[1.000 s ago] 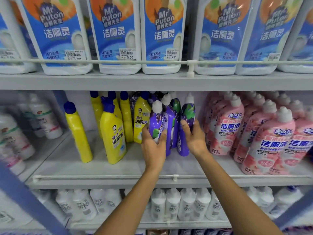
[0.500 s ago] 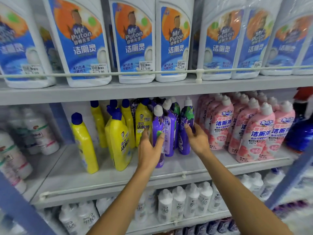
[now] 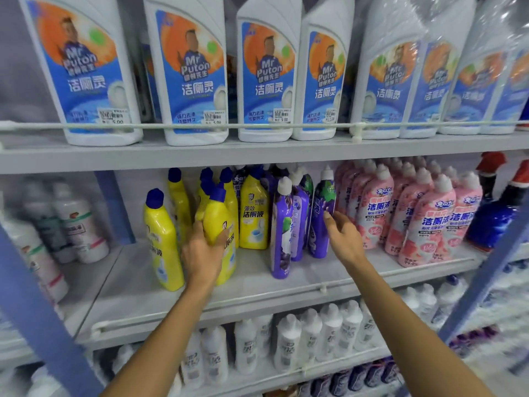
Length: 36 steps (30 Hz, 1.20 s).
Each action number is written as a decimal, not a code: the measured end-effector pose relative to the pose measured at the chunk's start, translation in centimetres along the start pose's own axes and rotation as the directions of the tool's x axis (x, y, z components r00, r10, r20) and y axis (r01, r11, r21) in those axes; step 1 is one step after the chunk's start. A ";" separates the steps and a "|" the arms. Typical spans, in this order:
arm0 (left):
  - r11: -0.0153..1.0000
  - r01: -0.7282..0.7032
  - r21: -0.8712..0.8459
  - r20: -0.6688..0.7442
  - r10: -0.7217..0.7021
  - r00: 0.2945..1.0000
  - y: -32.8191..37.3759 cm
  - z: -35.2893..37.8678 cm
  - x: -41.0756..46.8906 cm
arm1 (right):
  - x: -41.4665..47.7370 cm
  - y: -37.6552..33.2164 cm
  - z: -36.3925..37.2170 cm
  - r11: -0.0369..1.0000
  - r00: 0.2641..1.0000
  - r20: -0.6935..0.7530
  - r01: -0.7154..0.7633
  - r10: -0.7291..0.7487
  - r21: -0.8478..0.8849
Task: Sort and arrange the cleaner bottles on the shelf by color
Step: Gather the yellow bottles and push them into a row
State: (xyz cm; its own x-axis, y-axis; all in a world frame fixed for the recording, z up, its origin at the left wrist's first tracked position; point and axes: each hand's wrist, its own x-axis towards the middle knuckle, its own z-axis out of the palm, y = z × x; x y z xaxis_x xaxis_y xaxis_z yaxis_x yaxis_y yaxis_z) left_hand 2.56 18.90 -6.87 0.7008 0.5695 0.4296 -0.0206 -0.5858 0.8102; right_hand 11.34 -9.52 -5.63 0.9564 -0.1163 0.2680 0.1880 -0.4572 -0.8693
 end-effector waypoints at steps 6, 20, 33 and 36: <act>0.998 -0.039 -0.049 0.053 0.041 0.998 -2.5 -5.3 -0.8 | -3.7 -1.2 -0.2 0.995 0.999 -0.024 0.024 -0.022 0.101; 0.998 -0.051 -0.028 0.008 0.051 0.999 -5.5 -12.7 -1.2 | -8.5 -12.6 7.5 0.870 0.966 0.138 0.129 -0.218 0.475; 0.996 -0.089 -0.001 -0.044 0.089 0.995 -7.4 -14.2 -1.0 | 2.2 -11.1 19.3 0.998 0.992 -0.115 -0.045 0.050 0.052; 0.995 -0.095 -0.005 -0.047 0.094 0.994 -7.5 -14.4 -1.2 | 2.8 -8.8 20.6 0.995 0.992 -0.083 -0.096 0.095 -0.005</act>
State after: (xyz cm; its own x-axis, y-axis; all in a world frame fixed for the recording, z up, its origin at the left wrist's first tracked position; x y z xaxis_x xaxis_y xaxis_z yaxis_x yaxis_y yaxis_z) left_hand -8.38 30.96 -7.71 0.6611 0.5384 0.5226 -0.0904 -0.6343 0.7678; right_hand 16.97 12.35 -5.84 0.9480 -0.2320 0.2180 0.0946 -0.4487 -0.8887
